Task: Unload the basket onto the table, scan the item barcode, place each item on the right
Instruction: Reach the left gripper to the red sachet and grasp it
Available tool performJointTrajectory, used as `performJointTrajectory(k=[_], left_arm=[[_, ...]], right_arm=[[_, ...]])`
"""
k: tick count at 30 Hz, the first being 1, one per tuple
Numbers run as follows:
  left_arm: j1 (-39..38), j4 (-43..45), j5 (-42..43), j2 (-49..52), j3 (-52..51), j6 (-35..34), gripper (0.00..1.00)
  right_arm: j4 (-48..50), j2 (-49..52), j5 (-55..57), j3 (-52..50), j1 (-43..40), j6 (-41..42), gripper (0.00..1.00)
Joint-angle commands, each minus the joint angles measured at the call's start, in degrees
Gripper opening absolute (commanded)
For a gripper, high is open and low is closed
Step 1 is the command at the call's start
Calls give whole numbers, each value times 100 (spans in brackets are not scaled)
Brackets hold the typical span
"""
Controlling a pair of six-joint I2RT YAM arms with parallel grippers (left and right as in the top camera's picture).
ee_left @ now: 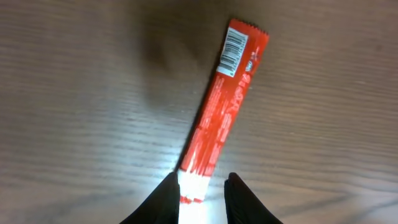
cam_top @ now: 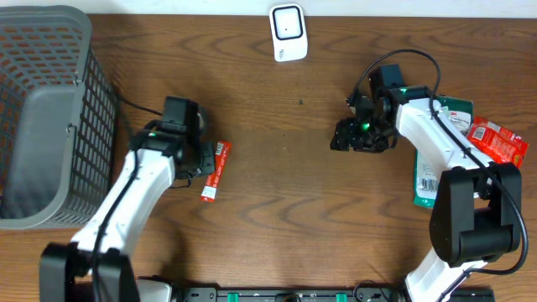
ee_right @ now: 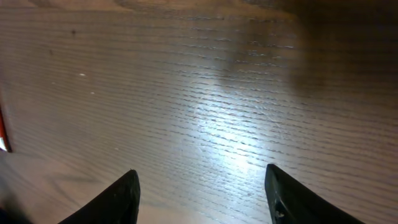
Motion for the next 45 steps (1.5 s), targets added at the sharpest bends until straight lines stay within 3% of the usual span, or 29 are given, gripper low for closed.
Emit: performJointTrajectory(k=[1,2,3,12,16,25,31,37,45], left_arm=[[-72,129,-136,459,-55,210,28],[-76,153,-136,616,-55,208,40],[-76,173,-136,710,-55,210,41],[-87,378,-46,1443,-57,-7,41],[-205,380,503,1504,-59,-35,41],[-898,437,616,1504,-61,-205,41],[-1414,1010,608,1506,-133,-315,41],[-1641,1207,-409,1510,-216,-1482,41],[-1779,1268,-369,1510,-216,-1838,33]], right_arm=[[13,-52,297,-31,94,-22,62],[11,-52,433,-31,94,-20,62],[11,-52,457,-31,94,-22,62],[33,-52,457,-31,101,-20,64],[31,-52,457,-31,98,-20,64],[26,-52,457,-31,98,-20,64],[7,-52,457,-31,101,-22,64],[7,-52,457,-31,101,-20,65],[7,-52,455,-31,98,-20,65]])
